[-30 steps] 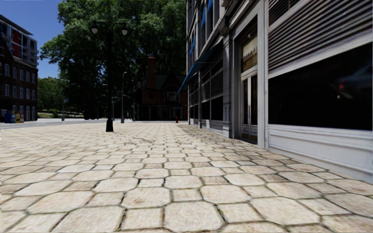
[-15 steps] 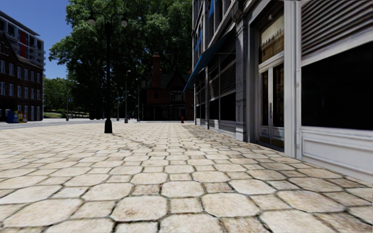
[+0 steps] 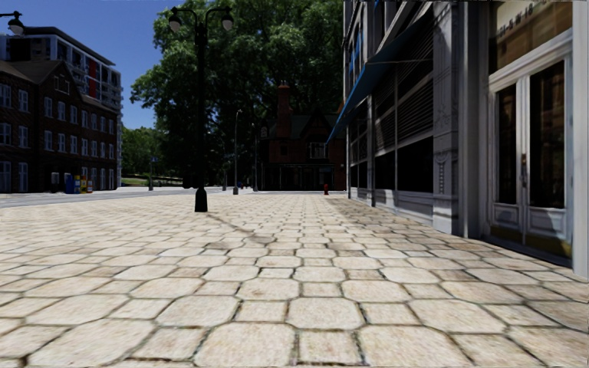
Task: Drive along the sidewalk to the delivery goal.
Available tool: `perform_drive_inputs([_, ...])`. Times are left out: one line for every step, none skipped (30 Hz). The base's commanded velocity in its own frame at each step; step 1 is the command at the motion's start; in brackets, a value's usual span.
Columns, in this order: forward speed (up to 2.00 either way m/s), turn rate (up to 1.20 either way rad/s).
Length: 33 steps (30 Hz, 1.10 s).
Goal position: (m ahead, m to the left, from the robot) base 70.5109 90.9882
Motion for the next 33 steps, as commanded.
perform_drive_inputs([2.0, 0.0])
perform_drive_inputs([2.0, 0.0])
perform_drive_inputs([2.0, 0.0])
perform_drive_inputs([2.0, 0.0])
perform_drive_inputs([2.0, 0.0])
perform_drive_inputs([2.0, 0.0])
perform_drive_inputs([2.0, 0.0])
perform_drive_inputs([2.0, 0.0])
perform_drive_inputs([2.0, 0.0])
perform_drive_inputs([2.0, 0.0])
perform_drive_inputs([2.0, 0.0])
perform_drive_inputs([2.0, 0.0])
perform_drive_inputs([2.0, 0.0])
perform_drive_inputs([2.0, 0.0])
perform_drive_inputs([2.0, 0.0])
perform_drive_inputs([2.0, 0.0])
perform_drive_inputs([2.0, 0.0])
perform_drive_inputs([2.0, 0.0])
perform_drive_inputs([2.0, 0.0])
perform_drive_inputs([2.0, 0.0])
perform_drive_inputs([2.0, 0.0])
perform_drive_inputs([2.0, 0.0])
perform_drive_inputs([2.0, -0.35])
perform_drive_inputs([2.0, -0.79])
perform_drive_inputs([2.0, -0.87])
perform_drive_inputs([2.0, -0.87])
perform_drive_inputs([2.0, -0.47])
perform_drive_inputs([2.0, -0.01])
perform_drive_inputs([2.0, 0.0])
perform_drive_inputs([2.0, 0.0])
perform_drive_inputs([2.0, 0.0])
perform_drive_inputs([2.0, 0.0])
perform_drive_inputs([2.0, 0.0])
